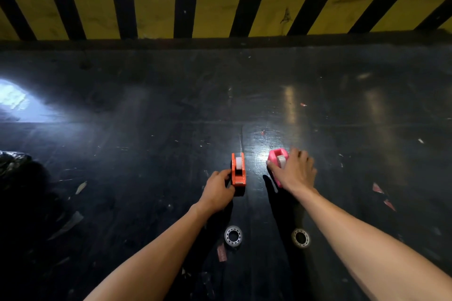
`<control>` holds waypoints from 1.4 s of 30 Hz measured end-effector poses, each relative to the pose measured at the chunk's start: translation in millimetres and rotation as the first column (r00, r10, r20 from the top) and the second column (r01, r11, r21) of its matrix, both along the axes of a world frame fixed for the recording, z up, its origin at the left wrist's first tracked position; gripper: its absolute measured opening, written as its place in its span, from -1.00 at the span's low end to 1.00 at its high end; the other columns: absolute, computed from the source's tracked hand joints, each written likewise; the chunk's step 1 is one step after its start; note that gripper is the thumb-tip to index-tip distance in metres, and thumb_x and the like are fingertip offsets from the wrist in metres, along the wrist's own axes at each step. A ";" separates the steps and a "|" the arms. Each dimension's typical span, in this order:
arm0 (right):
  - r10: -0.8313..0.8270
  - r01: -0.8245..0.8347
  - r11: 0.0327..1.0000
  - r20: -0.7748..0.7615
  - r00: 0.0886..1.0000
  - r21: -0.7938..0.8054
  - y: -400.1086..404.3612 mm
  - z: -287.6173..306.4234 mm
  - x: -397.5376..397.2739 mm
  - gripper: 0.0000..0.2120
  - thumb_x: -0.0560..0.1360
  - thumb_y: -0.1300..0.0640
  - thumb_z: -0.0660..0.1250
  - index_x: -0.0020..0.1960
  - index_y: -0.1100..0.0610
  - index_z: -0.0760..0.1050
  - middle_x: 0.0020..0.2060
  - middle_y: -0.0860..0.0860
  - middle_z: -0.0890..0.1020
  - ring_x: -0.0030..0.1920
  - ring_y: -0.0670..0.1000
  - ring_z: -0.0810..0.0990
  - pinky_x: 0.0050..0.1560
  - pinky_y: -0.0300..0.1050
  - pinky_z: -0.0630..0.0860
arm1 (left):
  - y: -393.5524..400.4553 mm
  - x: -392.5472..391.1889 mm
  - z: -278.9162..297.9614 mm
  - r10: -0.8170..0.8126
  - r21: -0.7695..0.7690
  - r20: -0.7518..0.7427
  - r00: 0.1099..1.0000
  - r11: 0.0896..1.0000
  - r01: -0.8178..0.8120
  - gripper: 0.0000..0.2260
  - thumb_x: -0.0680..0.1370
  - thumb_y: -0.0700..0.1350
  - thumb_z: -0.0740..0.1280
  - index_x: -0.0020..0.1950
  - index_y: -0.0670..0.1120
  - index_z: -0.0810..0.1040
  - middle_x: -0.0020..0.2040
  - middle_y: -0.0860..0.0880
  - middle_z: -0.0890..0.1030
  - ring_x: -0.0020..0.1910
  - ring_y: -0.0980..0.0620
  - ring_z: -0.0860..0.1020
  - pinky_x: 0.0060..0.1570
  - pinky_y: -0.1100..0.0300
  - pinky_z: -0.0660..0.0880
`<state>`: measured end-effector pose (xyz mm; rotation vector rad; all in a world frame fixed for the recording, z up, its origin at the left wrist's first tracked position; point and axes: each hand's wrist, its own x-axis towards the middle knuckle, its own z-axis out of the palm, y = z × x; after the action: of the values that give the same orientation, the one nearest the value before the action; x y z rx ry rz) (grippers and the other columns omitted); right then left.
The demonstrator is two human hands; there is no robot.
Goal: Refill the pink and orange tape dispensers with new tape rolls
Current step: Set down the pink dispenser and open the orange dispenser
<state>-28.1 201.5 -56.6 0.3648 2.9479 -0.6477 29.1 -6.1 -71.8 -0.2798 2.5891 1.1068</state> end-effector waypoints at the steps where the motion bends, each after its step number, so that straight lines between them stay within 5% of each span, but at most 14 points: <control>1: 0.035 -0.032 0.999 -0.109 0.993 0.032 -3.4 3.2 1.9 -0.36 0.43 -0.22 0.30 0.37 0.12 0.31 0.24 0.17 0.46 0.24 0.22 0.42 0.20 0.13 0.40 | 0.1 -1.0 1.4 0.011 0.016 0.006 1.000 1.000 -0.011 -0.53 0.52 -0.21 0.33 0.44 -0.06 0.44 0.22 -0.12 0.55 0.19 -0.07 0.56 0.31 0.06 0.47; 4: 0.166 -0.218 0.964 -0.298 0.940 -0.149 -26.0 10.5 11.1 -0.52 0.50 0.03 0.26 0.38 0.15 0.33 0.22 0.13 0.47 0.24 0.15 0.43 0.25 0.03 0.39 | 2.5 -4.6 9.3 0.069 0.075 0.012 0.998 0.995 -0.070 -0.49 0.53 -0.23 0.32 0.48 -0.06 0.36 0.16 -0.06 0.59 0.22 -0.05 0.54 0.30 0.01 0.47; 7: 0.199 -0.226 0.872 -0.106 0.974 -0.435 -56.0 7.6 23.6 -0.50 0.55 0.09 0.20 0.46 0.17 0.26 0.39 0.14 0.40 0.40 0.11 0.36 0.41 -0.04 0.27 | 10.3 -6.8 18.6 0.132 0.165 0.011 0.991 0.977 -0.132 -0.56 0.52 -0.30 0.31 0.38 -0.06 0.47 0.09 -0.05 0.67 0.13 -0.01 0.60 0.23 0.08 0.50; 11: 0.119 0.034 0.759 0.191 0.974 -0.650 -76.7 -0.3 33.7 -0.43 0.57 -0.11 0.13 0.51 0.09 0.18 0.40 0.06 0.45 0.38 0.08 0.43 0.40 0.04 0.34 | 18.0 -3.7 19.4 0.148 0.234 0.040 0.988 0.960 -0.153 -0.61 0.48 -0.30 0.30 0.26 -0.01 0.59 0.05 0.02 0.71 0.07 0.05 0.65 0.11 0.23 0.54; 15: 0.026 0.114 0.631 0.168 0.985 -0.767 -71.7 -1.2 42.0 -0.82 0.57 0.08 0.18 0.06 -0.01 0.55 0.06 0.05 0.68 0.00 -0.01 0.64 0.11 -0.06 0.55 | 16.6 4.8 4.7 0.259 0.358 0.081 0.963 0.894 -0.270 -0.81 0.50 -0.10 0.31 0.07 0.10 0.59 0.00 0.00 0.71 -0.02 0.00 0.69 0.12 -0.12 0.62; 18: 0.001 0.134 0.526 0.159 0.987 -0.840 -62.0 1.7 51.0 -0.81 0.56 0.15 0.26 0.12 -0.01 0.58 -0.02 -0.02 0.69 -0.02 -0.01 0.68 0.10 0.03 0.60 | 21.7 14.7 14.8 0.322 0.452 0.101 0.941 0.828 -0.332 -0.81 0.47 0.11 0.39 0.01 0.07 0.54 -0.05 -0.07 0.70 -0.12 -0.03 0.72 0.03 -0.15 0.65; 22: 0.011 0.167 0.359 0.183 0.983 -0.918 -49.1 8.1 60.7 -0.78 0.55 0.20 0.29 0.17 0.04 0.54 0.02 0.14 0.68 -0.01 0.19 0.69 0.00 0.15 0.63 | 26.5 19.5 28.4 0.369 0.577 0.178 0.912 0.712 -0.400 -0.81 0.57 -0.08 0.40 0.08 -0.15 0.49 0.03 -0.27 0.66 -0.25 -0.05 0.71 -0.27 0.00 0.68; 25: 0.089 0.151 0.253 0.178 0.980 -0.956 -36.9 14.7 70.0 -0.74 0.52 0.20 0.35 0.20 0.08 0.50 0.00 0.25 0.69 -0.08 0.20 0.70 -0.06 0.10 0.63 | 25.4 26.9 38.7 0.340 0.645 0.259 0.904 0.636 -0.424 -0.79 0.59 -0.15 0.38 0.14 -0.21 0.47 0.08 -0.34 0.65 -0.17 -0.14 0.70 -0.15 -0.09 0.68; 33: 0.316 0.137 0.120 0.168 0.934 -0.983 -18.3 27.5 88.4 -0.51 0.40 0.20 0.46 0.28 -0.04 0.45 0.01 0.23 0.70 0.02 0.23 0.69 -0.05 0.06 0.62 | 17.4 54.6 56.4 0.248 0.692 0.305 0.919 0.606 -0.393 -0.75 0.59 -0.17 0.37 0.22 -0.23 0.47 0.14 -0.30 0.65 0.02 -0.25 0.70 -0.06 -0.11 0.67; 38: 0.204 0.183 0.088 0.197 0.959 -0.979 -12.7 34.4 93.2 -0.47 0.43 0.26 0.39 0.37 0.09 0.38 -0.19 0.10 0.72 -0.31 0.01 0.68 -0.30 -0.10 0.61 | 9.2 60.2 53.6 0.400 0.711 0.308 0.863 0.506 -0.488 -0.77 0.58 -0.15 0.39 0.18 -0.23 0.48 0.00 -0.25 0.66 -0.13 -0.15 0.64 -0.10 -0.12 0.65; 40: 0.176 0.199 0.102 0.215 0.961 -0.975 -6.1 36.3 95.6 -0.51 0.49 0.34 0.32 0.39 0.12 0.35 -0.18 0.09 0.66 -0.42 -0.10 0.63 -0.38 -0.19 0.57 | -1.0 61.6 44.7 0.469 0.644 0.207 0.858 0.595 -0.481 -0.78 0.55 -0.16 0.43 0.12 -0.21 0.51 -0.03 -0.22 0.63 -0.18 -0.11 0.61 -0.14 -0.12 0.67; 42: 0.183 0.204 0.117 0.223 0.958 -0.972 -1.6 37.6 98.0 -0.51 0.51 0.36 0.30 0.40 0.13 0.35 -0.15 0.09 0.62 -0.46 -0.14 0.60 -0.43 -0.25 0.54 | -13.0 64.1 31.4 0.473 0.439 0.020 0.881 0.788 -0.433 -0.85 0.51 -0.13 0.47 0.00 -0.12 0.56 -0.05 -0.15 0.66 -0.25 -0.02 0.61 -0.34 0.10 0.65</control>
<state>69.9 199.9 -18.9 0.2498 1.5205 -2.1237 93.2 -19.1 -40.4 -0.7906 2.3113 1.8631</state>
